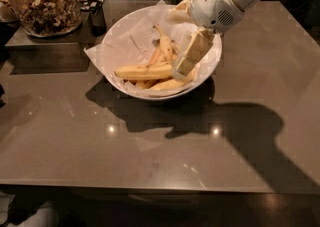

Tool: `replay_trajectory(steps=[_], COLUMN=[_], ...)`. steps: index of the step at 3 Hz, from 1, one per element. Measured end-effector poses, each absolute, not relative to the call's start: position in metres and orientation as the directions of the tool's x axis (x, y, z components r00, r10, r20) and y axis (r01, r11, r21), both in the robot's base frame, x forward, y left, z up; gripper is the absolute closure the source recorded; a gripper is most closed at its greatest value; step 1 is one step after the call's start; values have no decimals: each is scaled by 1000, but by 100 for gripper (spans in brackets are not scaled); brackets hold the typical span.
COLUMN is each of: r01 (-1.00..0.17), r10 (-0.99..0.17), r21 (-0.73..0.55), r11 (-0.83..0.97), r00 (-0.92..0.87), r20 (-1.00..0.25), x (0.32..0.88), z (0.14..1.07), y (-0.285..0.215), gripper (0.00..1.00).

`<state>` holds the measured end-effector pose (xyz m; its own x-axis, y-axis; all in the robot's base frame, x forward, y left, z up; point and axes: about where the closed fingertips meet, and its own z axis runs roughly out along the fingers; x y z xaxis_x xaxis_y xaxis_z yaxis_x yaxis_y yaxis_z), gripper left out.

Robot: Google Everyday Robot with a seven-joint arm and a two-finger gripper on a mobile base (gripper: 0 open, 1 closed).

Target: Pick banana from white bowl

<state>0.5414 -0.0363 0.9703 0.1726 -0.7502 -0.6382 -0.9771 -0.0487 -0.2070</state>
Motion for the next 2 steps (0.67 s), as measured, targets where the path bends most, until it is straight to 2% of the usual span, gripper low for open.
replay_trajectory(steps=[1,2], r01=[-977,-983], r10=[-750,-741], r21=[-207,-177], r11=[-49,-49], r00=[172,155], r20=[-638,-653], x=[541,547], z=[970,958], y=[-36,-32], gripper=[33,35])
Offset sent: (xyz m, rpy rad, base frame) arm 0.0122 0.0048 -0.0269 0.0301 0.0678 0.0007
